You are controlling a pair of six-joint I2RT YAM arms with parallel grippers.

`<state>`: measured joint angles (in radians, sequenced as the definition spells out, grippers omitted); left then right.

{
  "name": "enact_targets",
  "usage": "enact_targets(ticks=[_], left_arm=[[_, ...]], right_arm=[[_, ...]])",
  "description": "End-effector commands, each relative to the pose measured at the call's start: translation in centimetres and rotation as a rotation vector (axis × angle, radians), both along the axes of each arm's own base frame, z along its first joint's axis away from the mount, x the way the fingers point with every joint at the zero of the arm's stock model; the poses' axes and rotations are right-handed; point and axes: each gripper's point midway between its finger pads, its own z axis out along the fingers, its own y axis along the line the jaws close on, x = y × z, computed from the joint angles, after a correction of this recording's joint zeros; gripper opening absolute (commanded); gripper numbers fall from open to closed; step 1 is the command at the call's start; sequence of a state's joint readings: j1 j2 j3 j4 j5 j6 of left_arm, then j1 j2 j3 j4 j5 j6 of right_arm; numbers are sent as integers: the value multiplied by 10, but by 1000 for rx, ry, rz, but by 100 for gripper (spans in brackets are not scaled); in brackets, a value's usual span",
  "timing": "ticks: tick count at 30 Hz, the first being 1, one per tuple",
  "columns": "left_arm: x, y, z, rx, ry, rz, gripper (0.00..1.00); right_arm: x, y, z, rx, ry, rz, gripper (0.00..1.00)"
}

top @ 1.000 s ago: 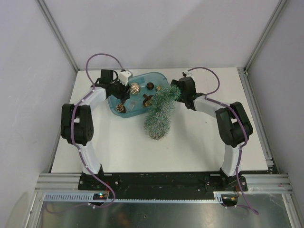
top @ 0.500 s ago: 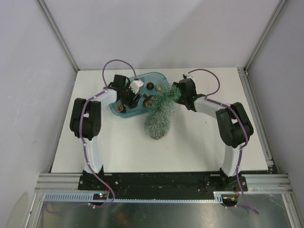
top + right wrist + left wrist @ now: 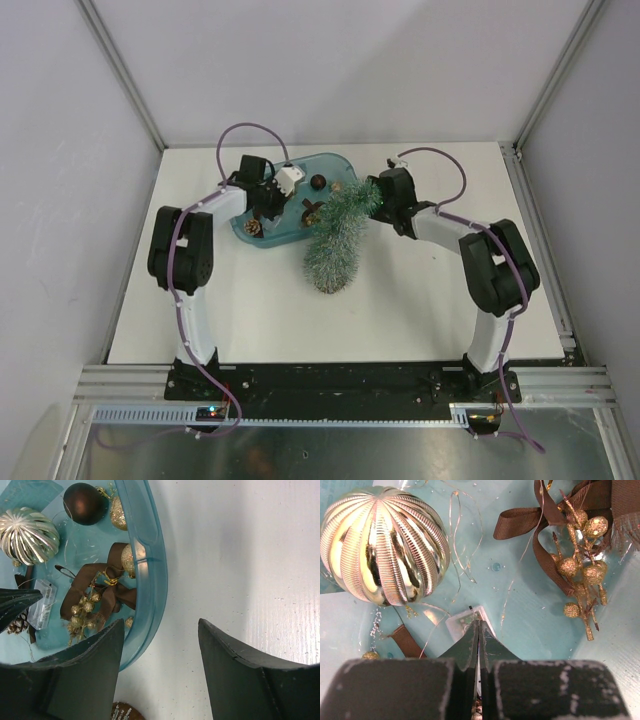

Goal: Decorate the small christmas tree

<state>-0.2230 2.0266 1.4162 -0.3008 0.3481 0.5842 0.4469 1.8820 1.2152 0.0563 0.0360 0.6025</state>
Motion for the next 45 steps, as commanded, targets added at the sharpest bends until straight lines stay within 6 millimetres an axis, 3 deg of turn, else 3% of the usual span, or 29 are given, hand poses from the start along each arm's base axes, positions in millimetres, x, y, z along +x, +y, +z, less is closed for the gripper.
enact_targets(ticks=[1,12,16,17,22,26,29,32,41,45], left_arm=[[7,-10,48,-50,-106,-24,0],[-16,-18,155,-176,-270,-34,0],[-23,-19,175,-200,-304,-36,0],[-22,-18,176,-198,-307,-29,4],[-1,-13,153,-167,-265,27,49],[22,-13,132,-181,-225,53,66],[38,-20,118,-187,-214,31,73],[51,-27,117,-184,-242,-30,79],[91,-35,110,-140,-316,-87,80],[94,-40,103,-130,-316,-110,79]], right_arm=[[2,-2,35,29,-75,1,65],[-5,-10,57,26,-110,-3,64],[-8,-12,61,28,-115,-5,64],[-9,-12,63,29,-118,-5,64],[-13,-14,61,26,-114,-7,65],[-15,-16,61,19,-112,-11,66],[-15,-18,60,13,-112,-14,66],[-15,-18,59,10,-112,-15,66],[-12,-16,54,20,-106,-9,66],[-12,-16,52,20,-102,-8,66]])
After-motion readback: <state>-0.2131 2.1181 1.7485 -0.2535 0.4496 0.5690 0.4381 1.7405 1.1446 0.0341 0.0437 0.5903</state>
